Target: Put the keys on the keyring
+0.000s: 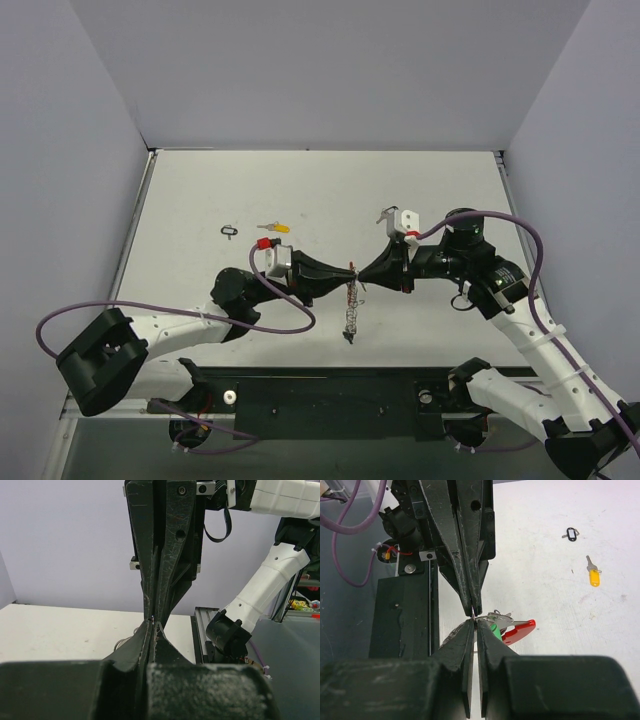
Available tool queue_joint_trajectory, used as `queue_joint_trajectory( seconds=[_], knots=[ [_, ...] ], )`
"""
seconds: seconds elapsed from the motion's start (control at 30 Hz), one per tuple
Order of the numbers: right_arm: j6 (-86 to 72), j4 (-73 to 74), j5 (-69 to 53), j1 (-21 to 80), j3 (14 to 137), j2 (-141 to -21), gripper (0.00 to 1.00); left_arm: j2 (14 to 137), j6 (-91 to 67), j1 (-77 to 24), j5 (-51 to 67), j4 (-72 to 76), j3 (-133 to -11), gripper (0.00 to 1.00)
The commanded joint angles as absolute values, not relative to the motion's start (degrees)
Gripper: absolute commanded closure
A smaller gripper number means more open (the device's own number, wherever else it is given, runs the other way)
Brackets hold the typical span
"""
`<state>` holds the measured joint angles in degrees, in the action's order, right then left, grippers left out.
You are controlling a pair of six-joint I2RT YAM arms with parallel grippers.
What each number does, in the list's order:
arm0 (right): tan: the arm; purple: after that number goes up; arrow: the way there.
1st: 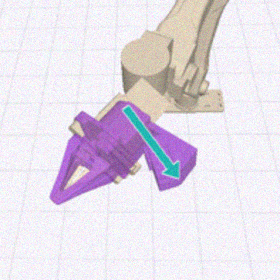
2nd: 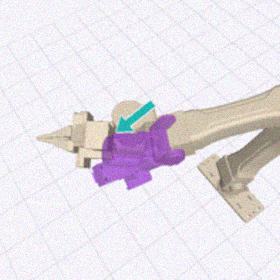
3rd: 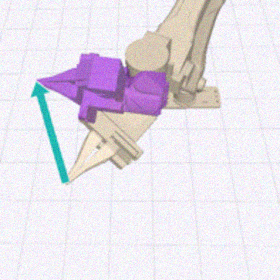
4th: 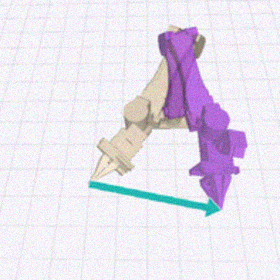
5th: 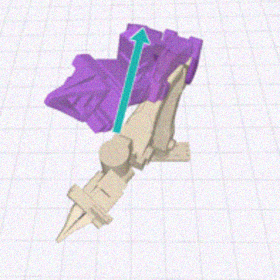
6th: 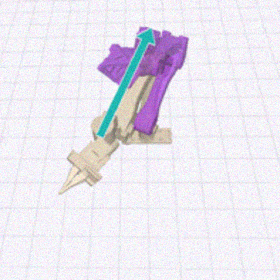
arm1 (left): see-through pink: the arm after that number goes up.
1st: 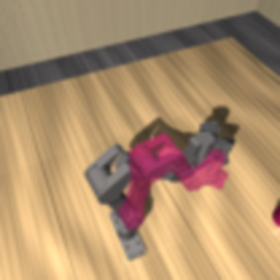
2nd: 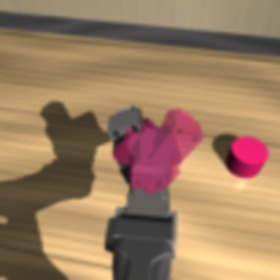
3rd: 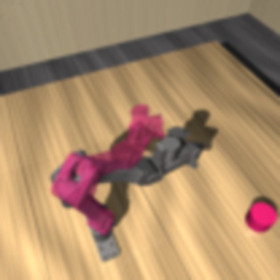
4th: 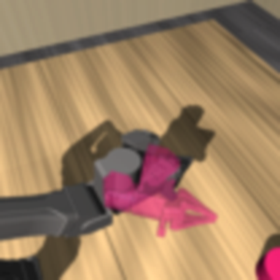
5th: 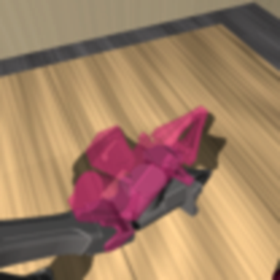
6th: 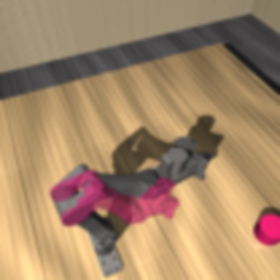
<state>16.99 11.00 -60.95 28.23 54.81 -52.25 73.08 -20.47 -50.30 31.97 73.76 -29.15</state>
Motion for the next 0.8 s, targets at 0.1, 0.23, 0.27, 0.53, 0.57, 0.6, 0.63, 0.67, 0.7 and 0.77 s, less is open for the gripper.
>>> queue_joint_trajectory(
  seconds=[0.1,0.23,0.27,0.53,0.57,0.6,0.63,0.67,0.7,0.77],
  knots=[
    [18.18,19.06,-56.07,28.21,59.14,-52.12,1.0,71.37,-24.26,-50.71,28.3,84.64,-29.18,0.83],
    [22.13,25.83,-55.11,28.3,59.94,-52.29,1.0,67.86,-25.49,-50.1,25.49,80.69,-26.55,0.66],
    [22.67,27.93,-53.98,28.13,60.12,-52.56,1.0,66.11,-25.66,-50.01,24.79,78.25,-26.19,0.6],
    [39.61,54.97,-46.25,27.86,74.24,-60.27,1.0,56.96,-18.64,-48.16,24.34,38.08,-34.97,0.27],
    [41.2,57.54,-45.53,27.86,76.27,-61.42,1.0,57.04,-16.63,-48.16,25.13,33.45,-36.98,0.25],
    [44.27,63.57,-43.96,27.77,79.42,-63.7,1.0,57.65,-15.57,-48.16,25.83,32.01,-38.05,0.25],
    [45.78,69.2,-43.25,27.6,81.37,-65.03,1.0,57.92,-14.08,-48.16,26.88,29.64,-39.54,0.24],
    [49.45,72.82,-41.5,27.51,85.39,-67.91,1.0,58.88,-13.45,-48.25,27.59,29.1,-40.51,0.24],
    [51.14,78.34,-39.92,27.42,87.43,-70.81,1.0,60.02,-12.23,-48.25,28.38,28.31,-41.21,0.24],
    [55.97,86.61,-37.98,26.98,93.06,-75.29,1.0,62.3,-11.52,-48.34,29.96,29.0,-42.27,0.24]
  ],
)
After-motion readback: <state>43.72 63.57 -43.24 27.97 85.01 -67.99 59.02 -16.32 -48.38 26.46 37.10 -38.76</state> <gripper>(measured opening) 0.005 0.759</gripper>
